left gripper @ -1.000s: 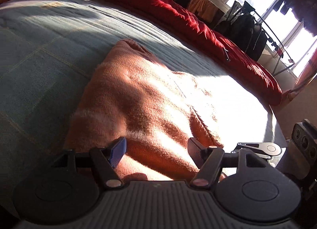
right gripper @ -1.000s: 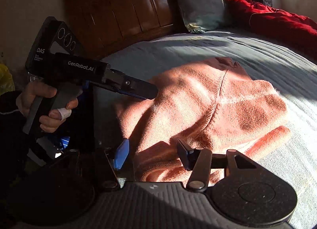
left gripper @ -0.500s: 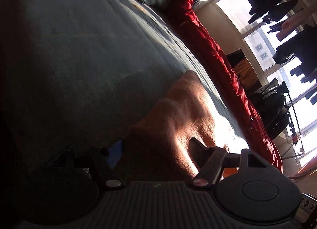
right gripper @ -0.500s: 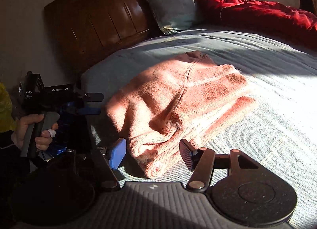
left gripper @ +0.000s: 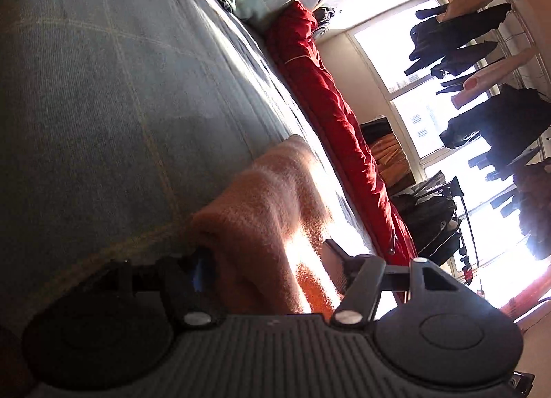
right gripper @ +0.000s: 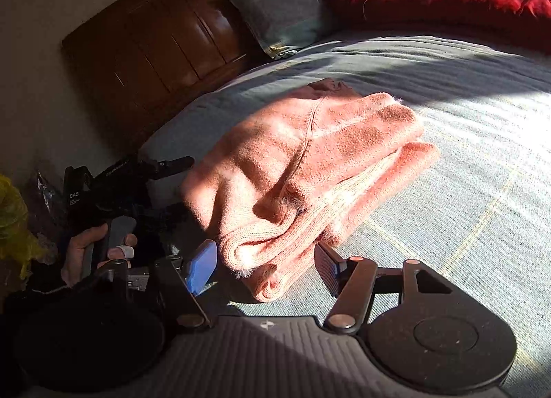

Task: Fold clothes

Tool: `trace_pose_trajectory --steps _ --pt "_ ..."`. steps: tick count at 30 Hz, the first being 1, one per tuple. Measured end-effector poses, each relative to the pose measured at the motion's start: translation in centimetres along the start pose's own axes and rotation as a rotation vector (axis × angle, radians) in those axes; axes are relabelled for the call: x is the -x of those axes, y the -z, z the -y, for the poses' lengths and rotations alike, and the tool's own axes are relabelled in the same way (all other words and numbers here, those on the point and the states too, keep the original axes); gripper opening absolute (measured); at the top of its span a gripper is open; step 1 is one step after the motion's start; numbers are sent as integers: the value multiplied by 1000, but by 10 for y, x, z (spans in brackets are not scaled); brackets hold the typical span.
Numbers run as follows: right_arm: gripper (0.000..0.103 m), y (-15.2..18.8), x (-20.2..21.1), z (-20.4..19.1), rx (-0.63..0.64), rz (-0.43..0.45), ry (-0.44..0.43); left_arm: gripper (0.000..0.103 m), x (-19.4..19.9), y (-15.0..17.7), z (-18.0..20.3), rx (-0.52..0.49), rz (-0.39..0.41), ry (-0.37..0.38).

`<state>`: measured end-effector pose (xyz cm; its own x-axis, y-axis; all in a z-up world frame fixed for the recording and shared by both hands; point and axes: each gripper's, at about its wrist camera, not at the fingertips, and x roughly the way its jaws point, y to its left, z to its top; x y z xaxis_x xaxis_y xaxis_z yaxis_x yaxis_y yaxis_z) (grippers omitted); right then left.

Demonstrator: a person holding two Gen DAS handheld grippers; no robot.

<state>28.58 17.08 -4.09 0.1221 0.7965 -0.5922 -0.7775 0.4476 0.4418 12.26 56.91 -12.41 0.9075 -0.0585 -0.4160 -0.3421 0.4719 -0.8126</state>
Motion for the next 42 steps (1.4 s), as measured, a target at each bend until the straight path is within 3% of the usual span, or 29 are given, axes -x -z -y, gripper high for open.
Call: trace_pose_trajectory --steps 2,4,10,13,15,17,20,22,23,24,28,33,36,39,42 --pt "68 0 -1 1 -6 -1 0 25 3 -2 5 -18 6 -22" --pt "68 1 -2 2 -14 -1 0 23 5 -4 10 -35 12 -44" --pt "68 0 0 3 -30 14 1 22 9 -29 28 -93 34 -66" --pt "68 -2 1 4 -28 23 5 24 4 -28 15 -74 -4 -108" --pt "68 -2 0 7 -33 23 7 37 3 -23 1 -50 -35 -144" --pt "68 -3 -2 10 -35 14 18 38 12 -17 -5 -34 -26 -156" --pt "68 -13 -3 12 6 13 55 39 39 -12 17 -154 -5 -207" --pt "68 -27 -4 10 38 31 75 43 51 -5 49 -321 -3 -229" --pt "68 -37 -6 8 57 45 82 51 52 0 66 -401 -22 -232" --pt "68 -47 -10 6 78 57 90 59 49 10 80 -472 -44 -218" --pt "66 -80 -43 1 158 67 148 61 27 55 135 -751 -147 -149" --pt "49 -85 -84 21 192 -15 253 62 -10 113 142 -840 -297 -60" --pt "49 -80 -86 46 162 -34 296 72 -15 140 153 -962 -323 -88" --pt "52 -82 -76 58 112 -25 292 73 -5 153 167 -1083 -341 -93" --pt "52 -86 -68 58 109 -5 303 74 12 147 175 -1083 -304 -50"
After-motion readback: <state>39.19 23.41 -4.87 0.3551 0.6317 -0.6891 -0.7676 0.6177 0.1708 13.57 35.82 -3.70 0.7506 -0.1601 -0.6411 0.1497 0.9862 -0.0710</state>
